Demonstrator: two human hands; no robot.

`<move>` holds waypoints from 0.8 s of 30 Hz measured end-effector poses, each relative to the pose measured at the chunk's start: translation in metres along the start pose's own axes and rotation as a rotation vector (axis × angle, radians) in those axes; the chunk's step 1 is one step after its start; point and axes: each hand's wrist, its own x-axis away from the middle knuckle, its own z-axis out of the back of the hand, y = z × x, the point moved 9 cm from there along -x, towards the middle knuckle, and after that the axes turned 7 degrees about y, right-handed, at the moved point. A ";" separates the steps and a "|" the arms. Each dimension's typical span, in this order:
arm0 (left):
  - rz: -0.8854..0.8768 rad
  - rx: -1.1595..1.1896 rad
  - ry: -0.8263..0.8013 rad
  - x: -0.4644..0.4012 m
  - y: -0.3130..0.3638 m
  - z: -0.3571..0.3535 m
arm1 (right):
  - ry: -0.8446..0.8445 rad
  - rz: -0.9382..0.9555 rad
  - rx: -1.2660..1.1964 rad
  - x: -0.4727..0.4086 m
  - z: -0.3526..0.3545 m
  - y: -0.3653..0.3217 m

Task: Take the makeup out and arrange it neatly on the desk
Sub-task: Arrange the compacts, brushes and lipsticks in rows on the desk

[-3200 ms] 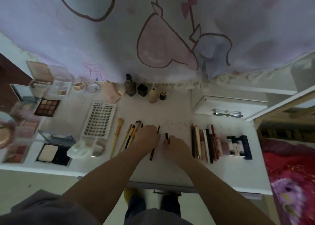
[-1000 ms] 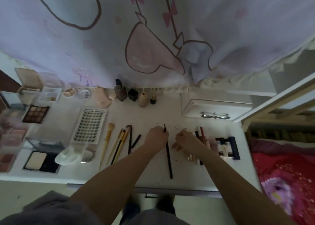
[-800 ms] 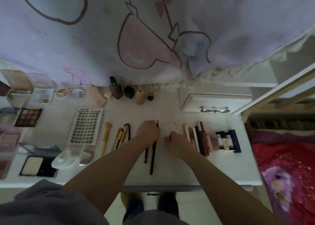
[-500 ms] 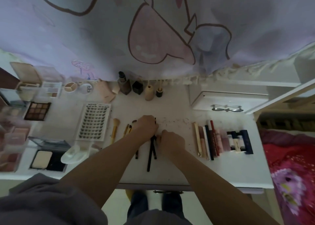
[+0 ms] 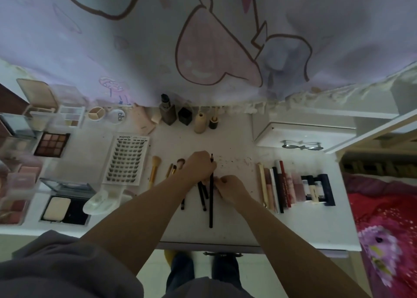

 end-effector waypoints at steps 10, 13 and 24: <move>0.061 -0.040 0.052 0.005 -0.007 -0.004 | 0.138 0.240 0.500 0.004 0.018 -0.007; 0.042 -0.168 0.060 0.000 -0.012 -0.001 | 0.158 0.263 0.533 0.004 0.003 -0.013; -0.108 -0.187 0.146 0.014 0.035 0.003 | 0.339 0.271 0.480 -0.010 0.099 -0.001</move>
